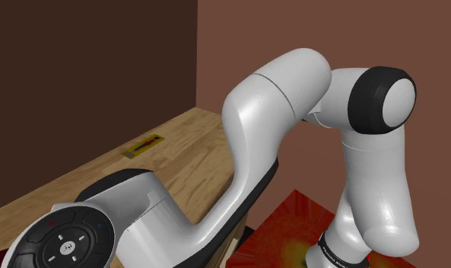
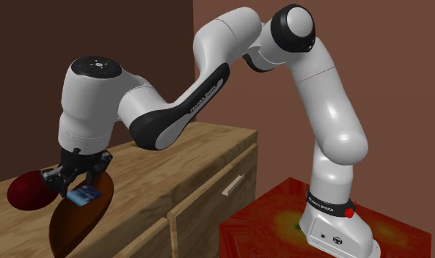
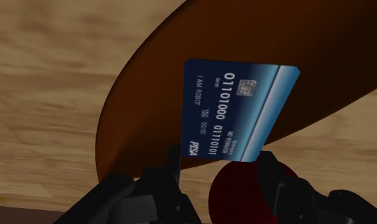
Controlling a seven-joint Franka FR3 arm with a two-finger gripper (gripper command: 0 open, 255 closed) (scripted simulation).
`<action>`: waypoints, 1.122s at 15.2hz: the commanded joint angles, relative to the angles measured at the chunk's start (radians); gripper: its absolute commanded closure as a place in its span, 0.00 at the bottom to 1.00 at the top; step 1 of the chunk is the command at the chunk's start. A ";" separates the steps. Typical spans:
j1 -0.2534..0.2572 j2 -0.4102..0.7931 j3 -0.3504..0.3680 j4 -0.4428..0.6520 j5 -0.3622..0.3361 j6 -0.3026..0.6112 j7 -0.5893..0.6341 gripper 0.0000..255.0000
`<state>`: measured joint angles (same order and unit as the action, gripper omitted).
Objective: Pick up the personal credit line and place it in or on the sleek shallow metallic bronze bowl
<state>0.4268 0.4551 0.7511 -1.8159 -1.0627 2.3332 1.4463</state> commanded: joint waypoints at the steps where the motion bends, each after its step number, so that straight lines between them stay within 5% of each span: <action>1: 0.000 0.001 -0.001 0.000 -0.001 0.001 0.001 1.00; 5: 0.000 0.001 -0.001 0.000 -0.001 0.001 0.001 1.00; 6: 0.000 0.001 -0.001 0.000 -0.001 0.001 0.001 0.00; 11: 0.000 0.001 -0.001 0.000 -0.001 0.001 0.001 0.00; 15: -0.041 -0.115 0.064 -0.051 0.104 -0.028 -0.044 0.00; 17: -0.041 -0.115 0.064 -0.051 0.104 -0.028 -0.044 0.00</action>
<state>0.3868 0.3440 0.8115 -1.8674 -0.9649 2.3097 1.4060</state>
